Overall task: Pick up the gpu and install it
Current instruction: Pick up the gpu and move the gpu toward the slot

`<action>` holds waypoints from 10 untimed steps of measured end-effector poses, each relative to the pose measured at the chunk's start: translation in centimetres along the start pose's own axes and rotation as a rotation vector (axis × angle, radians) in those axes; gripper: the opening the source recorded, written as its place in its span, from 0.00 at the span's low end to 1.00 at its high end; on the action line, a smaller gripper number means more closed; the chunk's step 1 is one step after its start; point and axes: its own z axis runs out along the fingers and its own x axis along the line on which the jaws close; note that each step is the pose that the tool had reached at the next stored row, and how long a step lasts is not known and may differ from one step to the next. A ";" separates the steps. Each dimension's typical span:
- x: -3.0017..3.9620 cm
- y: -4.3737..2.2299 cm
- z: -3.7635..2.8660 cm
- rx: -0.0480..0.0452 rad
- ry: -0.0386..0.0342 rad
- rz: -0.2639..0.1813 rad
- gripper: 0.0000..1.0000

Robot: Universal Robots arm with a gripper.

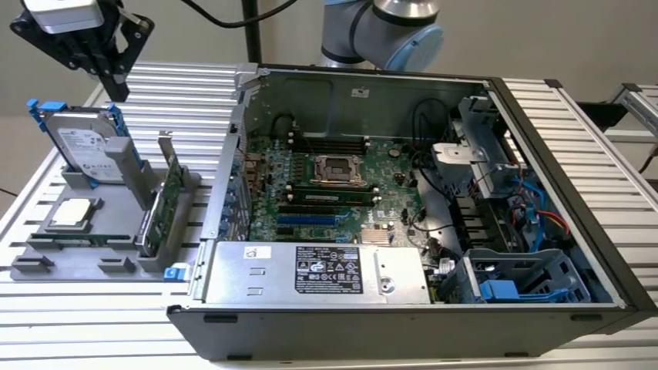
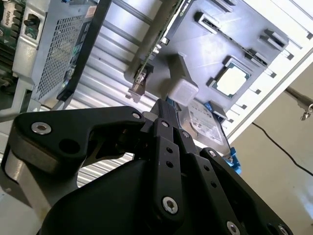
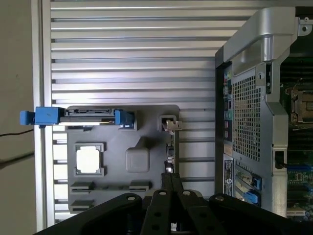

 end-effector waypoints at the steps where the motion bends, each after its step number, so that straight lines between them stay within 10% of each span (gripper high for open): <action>1: 0.00 -0.04 0.00 0.0000 0.0000 0.000 0.00; 10: -0.03 -0.78 -0.04 0.0000 0.0000 0.000 0.00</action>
